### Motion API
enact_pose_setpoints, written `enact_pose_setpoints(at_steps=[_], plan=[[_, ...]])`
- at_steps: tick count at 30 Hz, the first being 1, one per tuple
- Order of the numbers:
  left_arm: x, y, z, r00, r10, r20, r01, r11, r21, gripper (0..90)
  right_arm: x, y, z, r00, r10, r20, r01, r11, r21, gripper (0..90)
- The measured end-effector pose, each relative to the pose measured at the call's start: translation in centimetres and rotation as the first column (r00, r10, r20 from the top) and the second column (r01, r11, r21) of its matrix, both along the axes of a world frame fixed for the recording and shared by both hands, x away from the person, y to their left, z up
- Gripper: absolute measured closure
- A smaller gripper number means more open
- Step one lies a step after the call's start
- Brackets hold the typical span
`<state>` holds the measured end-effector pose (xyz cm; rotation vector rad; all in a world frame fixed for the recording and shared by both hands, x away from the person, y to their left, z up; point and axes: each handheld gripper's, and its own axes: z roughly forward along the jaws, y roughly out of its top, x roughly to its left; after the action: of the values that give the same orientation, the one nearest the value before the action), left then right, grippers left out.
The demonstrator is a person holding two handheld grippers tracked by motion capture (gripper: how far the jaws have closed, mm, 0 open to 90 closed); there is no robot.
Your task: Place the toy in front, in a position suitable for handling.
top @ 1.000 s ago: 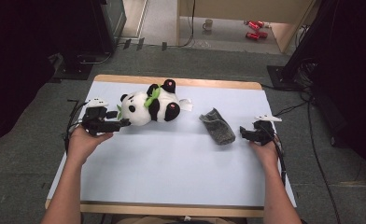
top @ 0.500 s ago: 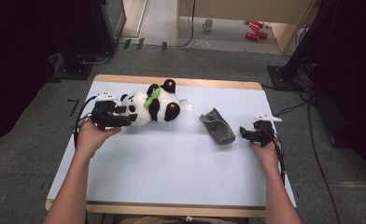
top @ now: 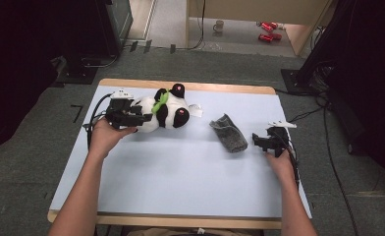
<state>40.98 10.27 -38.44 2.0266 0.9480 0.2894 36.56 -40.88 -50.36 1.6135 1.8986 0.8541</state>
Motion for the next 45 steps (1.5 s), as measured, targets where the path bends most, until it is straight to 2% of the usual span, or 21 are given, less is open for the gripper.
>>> enact_pose_setpoints(at_steps=[3,7,12,15,17,22,25,29,32,35,39,41,43,45], plan=[[0.5,-0.5,-0.2,1.0,-0.001,0.001,0.001,1.0,-0.005,39.2,0.0,0.0,0.0,1.0,0.0,-0.001,0.0,1.0,0.001,18.3],[1.0,-1.1,-0.5,1.0,-0.006,-0.001,0.006,0.9999,0.01,38.0,0.0,0.0,0.0,1.0,-0.001,-0.001,0.001,1.0,0.0,18.3],[1.5,-2.0,-0.8,1.0,-0.004,0.002,0.004,0.9999,-0.014,37.4,0.0,0.0,0.0,1.0,-0.002,0.001,0.002,1.0,-0.002,18.0],[1.8,-2.5,-1.2,0.9998,-0.007,0.017,0.007,1.0,0.002,36.8,0.0,0.0,0.0,1.0,-0.002,0.001,0.002,1.0,-0.002,18.0],[2.0,-2.7,-1.4,0.9998,-0.008,0.02,0.008,1.0,-0.005,36.9,0.0,0.0,0.0,1.0,-0.002,0.001,0.002,1.0,-0.002,17.9],[2.5,-3.2,-1.6,0.9998,0.0,0.018,0.0,1.0,0.004,37.2,0.0,0.0,0.0,1.0,-0.003,0.001,0.003,1.0,-0.002,17.9],[2.7,-3.6,-2.0,0.9999,-0.002,0.01,0.002,1.0,-0.006,37.4,0.0,0.0,0.0,1.0,-0.003,0.001,0.003,1.0,-0.003,17.8],[2.8,-4.2,-2.5,0.9999,0.004,0.016,-0.005,0.9999,0.013,37.5,0.0,0.0,0.0,1.0,-0.003,0.001,0.003,1.0,-0.003,17.7],[2.6,-4.4,-2.9,0.9985,0.039,0.039,-0.039,0.9991,0.016,44.8,0.0,0.0,0.0,1.0,-0.004,0.0,0.004,1.0,-0.003,17.7],[2.9,-4.4,-3.3,0.9992,0.031,0.027,-0.031,0.9995,0.011,51.4,0.0,0.0,0.0,1.0,-0.004,0.001,0.004,1.0,-0.003,17.6],[3.1,-4.5,-3.5,0.9987,0.048,0.017,-0.048,0.9986,0.021,59.3,0.0,0.0,0.0,1.0,-0.005,0.001,0.005,1.0,-0.004,17.5],[3.1,-4.5,-3.6,0.9985,0.055,-0.007,-0.055,0.9984,0.011,64.6,0.0,0.0,0.0,1.0,-0.005,0.0,0.005,1.0,-0.004,17.4],[3.1,-4.5,-3.3,0.9969,0.061,-0.05,-0.061,0.9981,-0.006,69.9,0.0,0.0,0.0,1.0,-0.006,0.001,0.006,1.0,-0.005,17.3],[3.0,-4.4,-3.1,0.996,0.062,-0.064,-0.063,0.9979,-0.012,73.0,0.0,0.0,0.0,1.0,-0.006,0.0,0.006,1.0,-0.003,17.3]])
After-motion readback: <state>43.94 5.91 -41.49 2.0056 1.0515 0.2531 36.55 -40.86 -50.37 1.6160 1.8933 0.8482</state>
